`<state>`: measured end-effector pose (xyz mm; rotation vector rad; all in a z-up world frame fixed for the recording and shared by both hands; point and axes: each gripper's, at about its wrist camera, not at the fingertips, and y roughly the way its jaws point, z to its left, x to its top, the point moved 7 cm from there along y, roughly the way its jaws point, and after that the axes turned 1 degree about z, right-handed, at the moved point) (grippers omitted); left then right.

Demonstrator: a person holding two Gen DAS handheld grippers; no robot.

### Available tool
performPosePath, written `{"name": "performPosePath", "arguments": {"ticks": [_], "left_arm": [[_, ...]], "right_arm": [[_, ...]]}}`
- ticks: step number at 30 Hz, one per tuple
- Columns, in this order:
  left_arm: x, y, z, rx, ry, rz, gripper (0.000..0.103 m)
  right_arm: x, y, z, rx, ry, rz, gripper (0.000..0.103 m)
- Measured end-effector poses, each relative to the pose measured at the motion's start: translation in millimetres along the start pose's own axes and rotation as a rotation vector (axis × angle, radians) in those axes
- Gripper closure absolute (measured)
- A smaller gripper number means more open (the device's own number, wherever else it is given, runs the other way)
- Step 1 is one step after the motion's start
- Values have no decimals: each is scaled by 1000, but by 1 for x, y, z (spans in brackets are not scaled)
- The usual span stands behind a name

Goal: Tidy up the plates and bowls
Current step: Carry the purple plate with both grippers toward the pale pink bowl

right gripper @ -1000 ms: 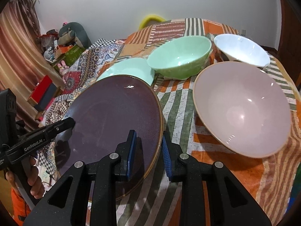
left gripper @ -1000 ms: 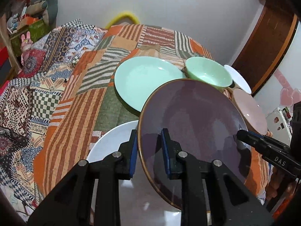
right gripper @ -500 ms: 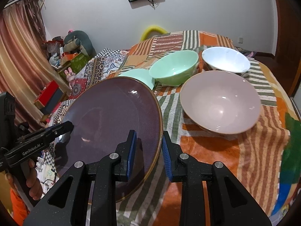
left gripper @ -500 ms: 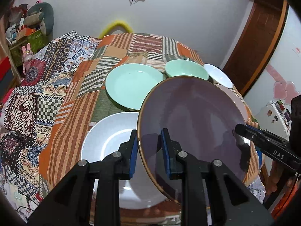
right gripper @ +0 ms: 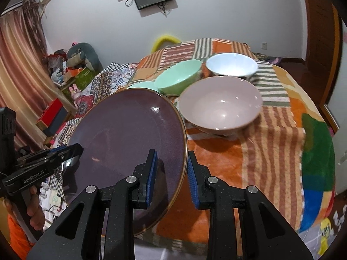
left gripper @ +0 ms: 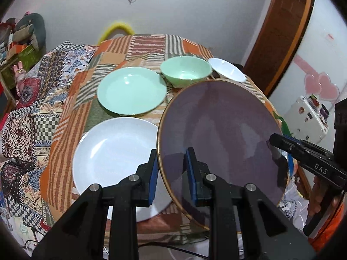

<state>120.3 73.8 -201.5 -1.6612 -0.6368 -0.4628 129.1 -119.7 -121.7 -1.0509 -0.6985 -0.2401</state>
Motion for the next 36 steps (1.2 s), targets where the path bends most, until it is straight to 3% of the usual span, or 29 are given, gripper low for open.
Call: {"name": "performPosePath", "arguments": {"ticks": [13,36], "left_arm": [[-19,25,-34,-10,55,93,79],[-36,87,-47,-24,54,258,79]], "right_arm": [[-33,-7,-38,-31,66,37,78],[-61,12,-70,-72,144,134,76]]}}
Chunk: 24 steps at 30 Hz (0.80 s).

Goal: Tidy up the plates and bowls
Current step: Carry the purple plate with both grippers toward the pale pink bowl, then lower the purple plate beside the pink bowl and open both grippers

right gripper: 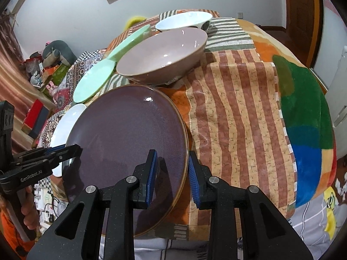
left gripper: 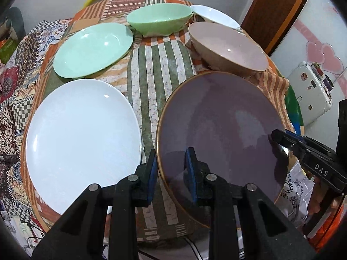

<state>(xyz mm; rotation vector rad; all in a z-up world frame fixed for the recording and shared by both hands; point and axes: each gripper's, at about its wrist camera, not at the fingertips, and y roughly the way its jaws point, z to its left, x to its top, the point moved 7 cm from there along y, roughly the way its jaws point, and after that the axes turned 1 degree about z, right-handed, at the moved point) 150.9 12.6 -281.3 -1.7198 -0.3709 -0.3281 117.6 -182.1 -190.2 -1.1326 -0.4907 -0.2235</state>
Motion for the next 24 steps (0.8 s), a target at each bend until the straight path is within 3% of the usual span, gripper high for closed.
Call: {"name": "performPosePath", "arguments": {"ticks": [24], "left_arm": [[4,23,8,-12,-58,32,76]], "right_arm": [[7,16,-3,20,-12,23,76]]}}
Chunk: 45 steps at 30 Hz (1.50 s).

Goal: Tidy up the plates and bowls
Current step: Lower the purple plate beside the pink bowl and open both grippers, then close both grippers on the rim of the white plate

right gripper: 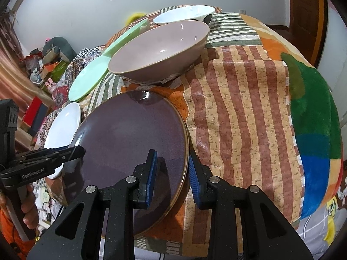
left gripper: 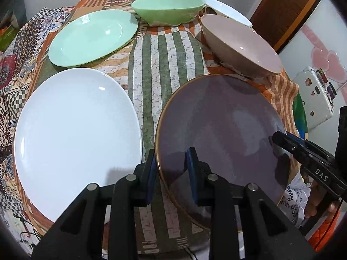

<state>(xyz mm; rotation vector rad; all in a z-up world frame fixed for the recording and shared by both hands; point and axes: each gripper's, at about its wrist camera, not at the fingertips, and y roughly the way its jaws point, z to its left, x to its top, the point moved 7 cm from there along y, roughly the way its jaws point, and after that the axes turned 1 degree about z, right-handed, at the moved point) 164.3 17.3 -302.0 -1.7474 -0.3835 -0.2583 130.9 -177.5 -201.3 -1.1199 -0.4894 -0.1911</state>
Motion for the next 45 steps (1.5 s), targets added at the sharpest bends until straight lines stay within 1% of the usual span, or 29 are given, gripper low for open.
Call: {"name": "performPosePath", "arguments": {"ticks": [5,6,10,11,13,14,15,19,23,25,26,31,34,35,39,45], "left_arm": [[-3,-3,-5,54,43,-12,75],[-4,-5,-5,57,45,-16,74],[-4,-17,-3,43,38,-38,74],[-4,-20,-3,46,40,-45,74],[-4,-30,-3,53,46,-67,73],[-3,-36,-4,55,49,-81,72],[-3,-40,-5,54,50,-91,70],[-3,-72,-6,51,54,-172,57],[1,-104,-6,67,61,-264,50],[3,-119,-4,72,60,-309,45],[4,-125,-2,73,55,-324,44],[0,-153,19,87,12,-402,37],[-2,-164,36,119,-12,-430,35],[-4,-165,42,129,-21,-435,35],[-12,-169,75,164,-81,-433,34],[-24,-163,119,203,-183,-417,34]], "right_arm": [[0,-5,-3,15,10,11,76],[0,-6,-3,14,8,9,74],[1,-16,-3,-8,-6,-8,73],[1,-20,-3,-8,-8,-14,72],[3,-25,-3,-7,-9,-26,66],[4,-31,-2,-8,-13,-41,61],[5,-35,-1,-10,-18,-54,59],[12,-48,8,-19,-57,-96,58],[21,-61,22,-10,-91,-143,52],[25,-64,31,-4,-110,-162,51],[28,-66,37,2,-123,-172,51],[39,-67,60,22,-176,-202,49],[43,-64,77,36,-207,-214,41],[44,-62,85,43,-222,-219,39],[48,-53,108,58,-266,-213,39],[49,-28,142,103,-326,-161,39]]}}
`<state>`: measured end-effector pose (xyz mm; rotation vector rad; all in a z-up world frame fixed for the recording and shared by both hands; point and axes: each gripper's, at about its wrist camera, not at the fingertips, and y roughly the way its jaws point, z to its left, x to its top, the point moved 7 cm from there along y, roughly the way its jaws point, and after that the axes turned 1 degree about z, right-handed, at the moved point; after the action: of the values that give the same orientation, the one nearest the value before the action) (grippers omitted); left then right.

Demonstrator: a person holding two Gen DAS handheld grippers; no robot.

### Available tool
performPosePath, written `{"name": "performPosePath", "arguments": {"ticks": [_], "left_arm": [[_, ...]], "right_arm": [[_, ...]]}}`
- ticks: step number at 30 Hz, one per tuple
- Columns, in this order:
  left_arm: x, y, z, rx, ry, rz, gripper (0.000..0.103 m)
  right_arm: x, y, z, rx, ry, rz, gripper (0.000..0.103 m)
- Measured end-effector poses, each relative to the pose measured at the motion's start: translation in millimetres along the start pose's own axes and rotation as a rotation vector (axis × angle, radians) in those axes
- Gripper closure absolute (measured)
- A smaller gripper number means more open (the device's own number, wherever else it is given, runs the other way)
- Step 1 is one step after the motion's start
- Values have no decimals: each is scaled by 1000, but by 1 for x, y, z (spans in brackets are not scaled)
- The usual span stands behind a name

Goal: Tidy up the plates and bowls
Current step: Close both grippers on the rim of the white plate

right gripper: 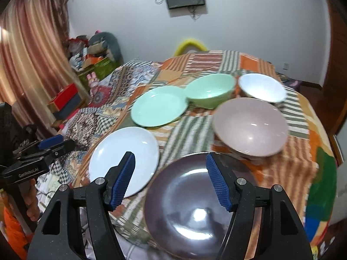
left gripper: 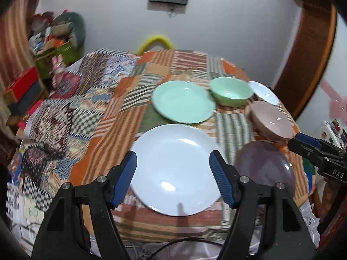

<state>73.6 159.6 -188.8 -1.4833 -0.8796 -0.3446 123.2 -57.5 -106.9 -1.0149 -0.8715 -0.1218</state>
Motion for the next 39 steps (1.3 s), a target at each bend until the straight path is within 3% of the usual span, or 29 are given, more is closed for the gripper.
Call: {"name": "performPosePath", "arguments": {"ticks": [12,27,30,33,39], "left_arm": [[-27,36,57,58,-111,78,34],[-44,87,79,8,-182,163,34],[-45,95,79,-11,-189,169,39],[-46,101,78,-22,-183,179,48],[-48,107,80,-31,-183,185,59]], "right_arm": [[-2,53,42,62,-79,100,39],[-14,111,35,59,4,225,39],[-15,116,36,50,-5,238,39],[-16,121,36,42,-20,245,52],[-20,130,33,28,-20,274,65]]}}
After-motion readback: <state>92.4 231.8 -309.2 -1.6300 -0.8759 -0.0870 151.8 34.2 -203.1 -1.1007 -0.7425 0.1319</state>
